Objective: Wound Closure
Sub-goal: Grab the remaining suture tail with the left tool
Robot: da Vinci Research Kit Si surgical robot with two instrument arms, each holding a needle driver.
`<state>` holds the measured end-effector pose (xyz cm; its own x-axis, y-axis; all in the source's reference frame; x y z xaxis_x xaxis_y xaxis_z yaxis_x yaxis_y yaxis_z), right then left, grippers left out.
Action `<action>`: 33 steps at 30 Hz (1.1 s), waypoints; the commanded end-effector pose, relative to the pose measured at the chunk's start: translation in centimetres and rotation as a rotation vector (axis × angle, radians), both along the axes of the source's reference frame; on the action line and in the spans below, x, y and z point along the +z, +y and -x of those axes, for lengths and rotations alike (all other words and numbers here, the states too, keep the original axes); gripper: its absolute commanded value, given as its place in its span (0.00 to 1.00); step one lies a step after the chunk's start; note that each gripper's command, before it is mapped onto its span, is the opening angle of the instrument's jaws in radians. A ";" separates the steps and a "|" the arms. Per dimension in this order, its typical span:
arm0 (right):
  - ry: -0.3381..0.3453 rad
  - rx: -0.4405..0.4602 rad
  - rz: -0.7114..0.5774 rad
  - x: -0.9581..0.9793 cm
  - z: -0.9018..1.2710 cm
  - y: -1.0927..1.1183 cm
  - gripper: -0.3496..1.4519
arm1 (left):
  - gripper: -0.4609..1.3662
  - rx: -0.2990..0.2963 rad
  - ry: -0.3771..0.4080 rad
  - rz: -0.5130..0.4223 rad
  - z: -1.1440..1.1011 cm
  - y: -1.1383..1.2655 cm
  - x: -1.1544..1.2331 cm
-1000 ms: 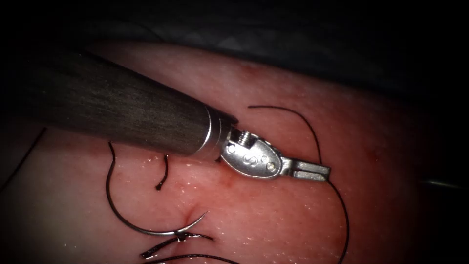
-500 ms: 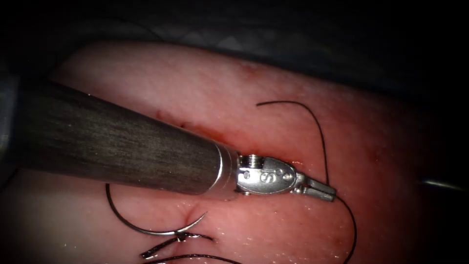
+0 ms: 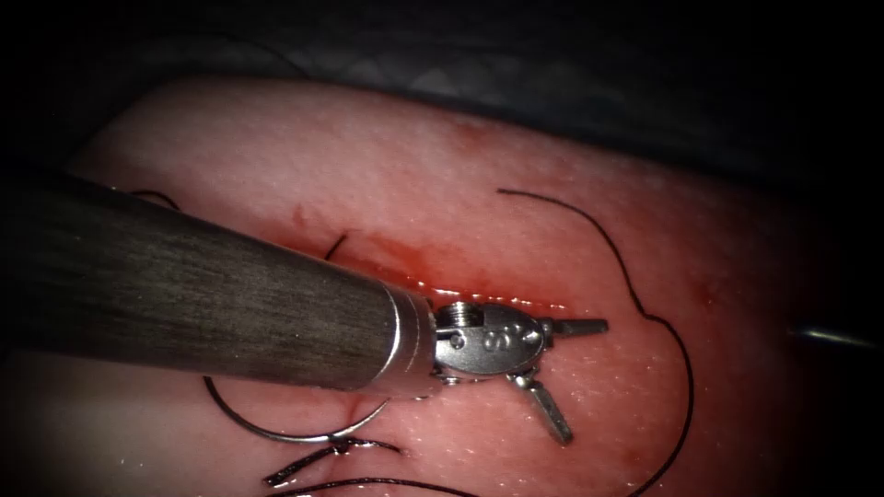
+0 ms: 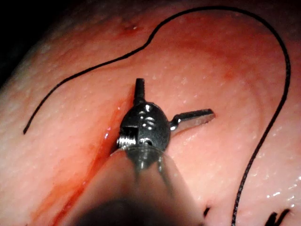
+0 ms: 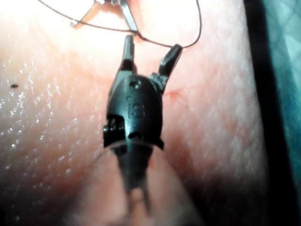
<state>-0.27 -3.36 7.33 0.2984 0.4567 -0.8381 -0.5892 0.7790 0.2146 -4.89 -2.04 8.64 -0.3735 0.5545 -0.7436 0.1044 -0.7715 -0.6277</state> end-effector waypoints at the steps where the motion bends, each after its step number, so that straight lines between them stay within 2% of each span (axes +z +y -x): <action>1: 0.007 -0.012 -0.003 0.01 -0.02 -0.01 0.87 | 0.89 -0.008 0.000 -0.006 -0.03 0.03 -0.04; 8: -0.006 -0.047 -0.031 0.03 -0.16 -0.05 0.87 | 0.89 -0.062 0.007 -0.020 -0.22 0.23 -0.32; 15: 0.026 -0.080 -0.041 0.03 -0.38 0.01 0.86 | 0.87 -0.109 0.001 -0.024 -0.60 0.47 -0.70; 18: 0.045 -0.100 -0.042 0.03 -0.50 0.05 0.85 | 0.86 -0.124 -0.004 -0.012 -0.88 0.56 -0.84; 22: 0.059 -0.138 -0.053 0.07 -0.66 0.09 0.85 | 0.85 -0.153 -0.004 0.014 -1.36 0.65 -0.98; 25: 0.060 -0.166 -0.059 0.18 -0.77 0.09 0.84 | 0.83 -0.173 -0.002 0.035 -1.71 0.75 -1.05; 30: 0.057 -0.205 -0.060 0.43 -0.88 0.12 0.84 | 0.82 -0.230 0.027 0.083 -2.12 0.90 -1.10; 33: 0.050 -0.217 -0.063 0.51 -0.91 0.13 0.84 | 0.82 -0.249 0.041 0.090 -2.25 0.92 -1.11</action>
<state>0.66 -3.23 7.89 0.3559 0.4380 -0.8255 -0.4004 0.8696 0.2888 -2.58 -1.12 7.52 -0.2652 0.5643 -0.7818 -0.1255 -0.8241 -0.5523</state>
